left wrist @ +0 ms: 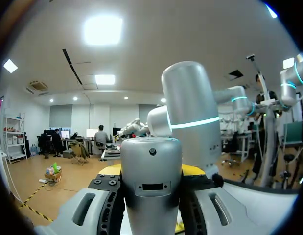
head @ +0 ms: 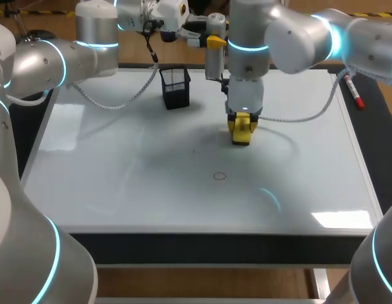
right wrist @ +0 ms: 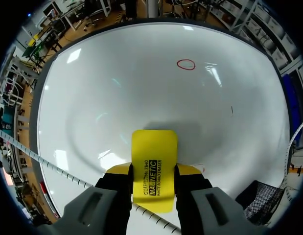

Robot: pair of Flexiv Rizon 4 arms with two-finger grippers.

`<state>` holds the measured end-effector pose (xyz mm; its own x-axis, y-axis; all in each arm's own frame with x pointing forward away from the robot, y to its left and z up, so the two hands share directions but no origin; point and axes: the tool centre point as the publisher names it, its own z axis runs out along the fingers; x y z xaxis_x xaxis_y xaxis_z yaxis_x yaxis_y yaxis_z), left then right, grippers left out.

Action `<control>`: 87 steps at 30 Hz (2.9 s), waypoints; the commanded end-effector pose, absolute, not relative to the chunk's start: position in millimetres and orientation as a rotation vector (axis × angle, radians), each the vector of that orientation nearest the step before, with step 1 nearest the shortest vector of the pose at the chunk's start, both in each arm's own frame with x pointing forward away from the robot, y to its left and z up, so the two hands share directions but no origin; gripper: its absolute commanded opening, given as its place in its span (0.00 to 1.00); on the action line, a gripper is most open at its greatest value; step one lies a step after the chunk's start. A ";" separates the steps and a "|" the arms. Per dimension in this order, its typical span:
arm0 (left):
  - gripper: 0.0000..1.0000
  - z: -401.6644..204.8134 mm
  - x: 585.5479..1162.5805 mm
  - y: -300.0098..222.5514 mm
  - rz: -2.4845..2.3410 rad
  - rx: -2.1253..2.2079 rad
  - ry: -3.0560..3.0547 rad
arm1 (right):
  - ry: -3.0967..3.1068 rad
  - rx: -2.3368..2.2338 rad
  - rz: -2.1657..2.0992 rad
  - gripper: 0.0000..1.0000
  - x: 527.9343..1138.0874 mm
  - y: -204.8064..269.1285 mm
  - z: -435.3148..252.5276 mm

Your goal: Pick up the inspection probe, press it on each red-marked spot on the whiteboard one by one, put down the probe, pick up the eraser, and wipe off all the red marks.

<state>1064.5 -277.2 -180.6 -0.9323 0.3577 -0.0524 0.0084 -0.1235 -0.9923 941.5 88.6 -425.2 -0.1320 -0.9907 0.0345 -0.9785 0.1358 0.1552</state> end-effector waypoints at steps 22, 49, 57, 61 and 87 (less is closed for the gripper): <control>0.00 -178.6 1065.4 -276.9 2.148 -0.414 -1.906 | -2.144 2.204 -0.129 0.00 958.9 156.4 -401.2; 0.00 -178.6 1065.4 -276.9 2.148 -0.414 -1.906 | -2.186 2.074 -0.202 0.00 952.5 118.3 -429.1; 0.00 -178.6 1065.4 -276.9 2.148 -0.414 -1.906 | -2.226 2.022 -0.191 0.00 946.6 97.7 -427.1; 0.00 -178.6 1065.4 -276.9 2.148 -0.414 -1.906 | -2.236 2.010 -0.188 0.00 944.4 93.5 -426.1; 0.00 -178.6 1065.4 -276.9 2.148 -0.414 -1.906 | -2.450 1.798 -0.084 0.00 891.5 11.7 -378.4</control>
